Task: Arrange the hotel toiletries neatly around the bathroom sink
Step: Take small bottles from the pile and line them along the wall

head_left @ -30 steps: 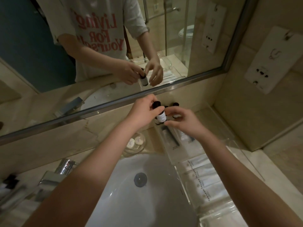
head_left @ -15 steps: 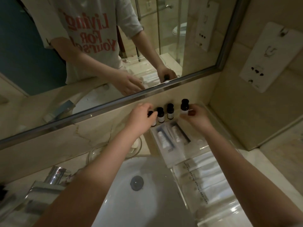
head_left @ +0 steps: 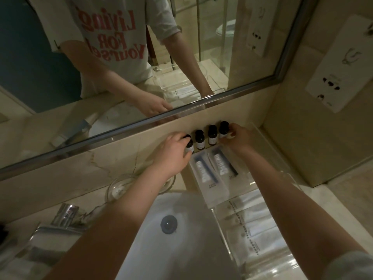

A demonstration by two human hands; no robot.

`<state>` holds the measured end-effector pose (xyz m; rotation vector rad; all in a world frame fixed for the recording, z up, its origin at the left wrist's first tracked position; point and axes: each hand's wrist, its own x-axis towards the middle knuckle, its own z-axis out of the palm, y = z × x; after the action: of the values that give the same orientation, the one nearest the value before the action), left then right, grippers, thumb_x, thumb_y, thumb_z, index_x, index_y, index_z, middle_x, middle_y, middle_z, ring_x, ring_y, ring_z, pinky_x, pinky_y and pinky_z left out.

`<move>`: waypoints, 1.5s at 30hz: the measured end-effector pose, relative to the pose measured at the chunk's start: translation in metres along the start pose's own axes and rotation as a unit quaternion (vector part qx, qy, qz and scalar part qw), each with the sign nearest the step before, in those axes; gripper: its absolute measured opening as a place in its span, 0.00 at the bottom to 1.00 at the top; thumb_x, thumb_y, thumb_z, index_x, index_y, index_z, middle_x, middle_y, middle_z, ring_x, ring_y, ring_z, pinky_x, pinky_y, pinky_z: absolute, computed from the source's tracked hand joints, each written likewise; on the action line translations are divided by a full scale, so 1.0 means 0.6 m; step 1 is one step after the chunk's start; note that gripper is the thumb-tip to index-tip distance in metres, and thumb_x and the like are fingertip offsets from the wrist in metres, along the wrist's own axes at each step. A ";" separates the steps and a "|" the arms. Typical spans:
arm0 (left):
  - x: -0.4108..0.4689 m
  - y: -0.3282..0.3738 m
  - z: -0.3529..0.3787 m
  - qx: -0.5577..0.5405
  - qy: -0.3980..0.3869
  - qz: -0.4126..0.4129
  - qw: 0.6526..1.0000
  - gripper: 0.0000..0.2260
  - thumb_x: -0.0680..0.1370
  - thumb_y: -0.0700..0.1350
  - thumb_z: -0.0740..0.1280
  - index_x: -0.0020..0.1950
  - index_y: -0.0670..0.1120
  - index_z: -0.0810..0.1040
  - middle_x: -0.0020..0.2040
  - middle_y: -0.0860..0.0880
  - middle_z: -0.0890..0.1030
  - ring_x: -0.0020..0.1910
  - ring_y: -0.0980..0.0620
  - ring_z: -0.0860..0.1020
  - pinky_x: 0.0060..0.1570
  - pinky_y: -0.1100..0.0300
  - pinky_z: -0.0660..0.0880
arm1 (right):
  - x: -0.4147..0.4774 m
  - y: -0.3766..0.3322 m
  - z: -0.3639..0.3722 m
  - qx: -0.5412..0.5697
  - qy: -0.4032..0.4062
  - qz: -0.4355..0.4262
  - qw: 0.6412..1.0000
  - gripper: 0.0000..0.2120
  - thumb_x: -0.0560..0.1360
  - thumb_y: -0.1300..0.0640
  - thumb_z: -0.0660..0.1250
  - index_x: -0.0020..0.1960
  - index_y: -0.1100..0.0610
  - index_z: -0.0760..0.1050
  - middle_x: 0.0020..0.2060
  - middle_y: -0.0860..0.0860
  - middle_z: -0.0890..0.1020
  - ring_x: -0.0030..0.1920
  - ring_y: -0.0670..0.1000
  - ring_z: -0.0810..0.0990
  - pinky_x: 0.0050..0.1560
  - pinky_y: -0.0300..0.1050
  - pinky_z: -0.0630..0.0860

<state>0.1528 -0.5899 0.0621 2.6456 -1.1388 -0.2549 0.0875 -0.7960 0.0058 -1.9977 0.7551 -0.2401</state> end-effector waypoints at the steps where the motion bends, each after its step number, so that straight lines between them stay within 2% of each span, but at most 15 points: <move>1: 0.000 0.000 0.000 0.001 0.002 0.000 1.000 0.21 0.77 0.47 0.62 0.70 0.44 0.69 0.71 0.46 0.68 0.70 0.46 0.64 0.71 0.51 0.62 | 0.001 0.001 0.000 -0.004 0.000 -0.002 1.000 0.18 0.71 0.58 0.71 0.60 0.59 0.74 0.55 0.56 0.80 0.55 0.56 0.78 0.49 0.42 0.68; 6: 0.002 -0.002 -0.002 0.005 0.000 -0.003 1.000 0.21 0.77 0.47 0.62 0.70 0.45 0.69 0.70 0.46 0.69 0.70 0.46 0.64 0.70 0.50 0.62 | 0.002 -0.001 -0.001 -0.023 0.000 -0.009 1.000 0.18 0.71 0.58 0.71 0.59 0.59 0.75 0.54 0.56 0.81 0.54 0.56 0.78 0.48 0.41 0.67; 11: -0.004 0.002 -0.010 -0.009 0.003 -0.012 1.000 0.21 0.77 0.47 0.63 0.70 0.45 0.69 0.69 0.45 0.70 0.69 0.46 0.66 0.69 0.50 0.64 | -0.014 -0.001 -0.009 -0.003 0.019 0.005 1.000 0.21 0.70 0.57 0.72 0.61 0.57 0.73 0.55 0.54 0.79 0.53 0.51 0.75 0.50 0.43 0.69; 14: -0.018 0.004 -0.018 -0.024 0.014 -0.023 0.999 0.21 0.77 0.47 0.63 0.70 0.45 0.68 0.69 0.45 0.70 0.68 0.46 0.66 0.69 0.50 0.64 | -0.039 -0.004 -0.017 -0.003 0.039 -0.001 0.999 0.22 0.70 0.56 0.73 0.62 0.57 0.73 0.57 0.54 0.78 0.55 0.54 0.76 0.50 0.44 0.70; 17: -0.043 0.011 -0.028 -0.034 0.024 -0.034 0.999 0.21 0.78 0.46 0.62 0.71 0.44 0.67 0.70 0.45 0.68 0.69 0.45 0.64 0.70 0.52 0.62 | -0.077 -0.012 -0.020 -0.008 0.051 -0.007 0.999 0.22 0.71 0.53 0.71 0.63 0.54 0.72 0.60 0.52 0.76 0.56 0.51 0.74 0.52 0.43 0.69; 23: -0.115 0.016 -0.048 -0.039 0.058 -0.048 0.996 0.22 0.78 0.47 0.61 0.72 0.44 0.66 0.71 0.44 0.67 0.70 0.44 0.64 0.70 0.51 0.61 | -0.174 -0.051 -0.013 -0.086 0.073 -0.084 0.990 0.21 0.70 0.51 0.71 0.62 0.53 0.73 0.58 0.50 0.78 0.59 0.51 0.74 0.58 0.49 0.74; 29: -0.232 0.002 -0.064 -0.058 0.121 -0.071 0.988 0.21 0.76 0.46 0.64 0.69 0.43 0.70 0.69 0.43 0.70 0.69 0.43 0.66 0.68 0.55 0.61 | -0.288 -0.103 0.031 -0.072 0.051 -0.148 0.985 0.16 0.70 0.52 0.71 0.56 0.55 0.76 0.53 0.51 0.79 0.55 0.52 0.76 0.54 0.47 0.73; 34: -0.352 -0.048 -0.057 -0.089 0.156 -0.117 0.977 0.21 0.75 0.45 0.67 0.66 0.40 0.72 0.65 0.40 0.73 0.65 0.40 0.69 0.66 0.53 0.64 | -0.392 -0.139 0.092 -0.037 0.003 -0.174 0.984 0.16 0.71 0.56 0.71 0.57 0.59 0.76 0.51 0.51 0.78 0.48 0.50 0.77 0.48 0.42 0.71; 37: -0.423 -0.082 -0.044 -0.143 0.175 -0.157 0.961 0.20 0.74 0.43 0.68 0.65 0.39 0.73 0.63 0.39 0.75 0.64 0.40 0.71 0.66 0.52 0.65 | -0.444 -0.153 0.137 -0.017 -0.042 -0.160 0.986 0.13 0.73 0.56 0.69 0.57 0.57 0.77 0.51 0.48 0.78 0.44 0.47 0.76 0.45 0.38 0.69; 40: -0.488 -0.126 -0.034 -0.179 0.181 -0.199 0.946 0.20 0.75 0.46 0.66 0.65 0.40 0.72 0.62 0.40 0.76 0.62 0.41 0.72 0.63 0.51 0.68 | -0.487 -0.170 0.186 -0.006 -0.119 -0.145 0.982 0.10 0.73 0.56 0.69 0.54 0.55 0.77 0.48 0.46 0.78 0.42 0.46 0.76 0.45 0.38 0.70; 45: -0.586 -0.205 -0.029 -0.196 0.184 -0.269 0.925 0.18 0.75 0.43 0.67 0.65 0.41 0.72 0.63 0.42 0.75 0.63 0.43 0.71 0.63 0.54 0.67 | -0.536 -0.218 0.275 -0.046 -0.225 -0.158 0.960 0.09 0.73 0.55 0.68 0.53 0.54 0.78 0.44 0.47 0.80 0.41 0.47 0.77 0.44 0.38 0.71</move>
<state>0.0030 -0.2487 0.0641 2.4348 -0.1996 -0.0640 -0.0377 -0.4383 0.0718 -2.1477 0.1597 0.0707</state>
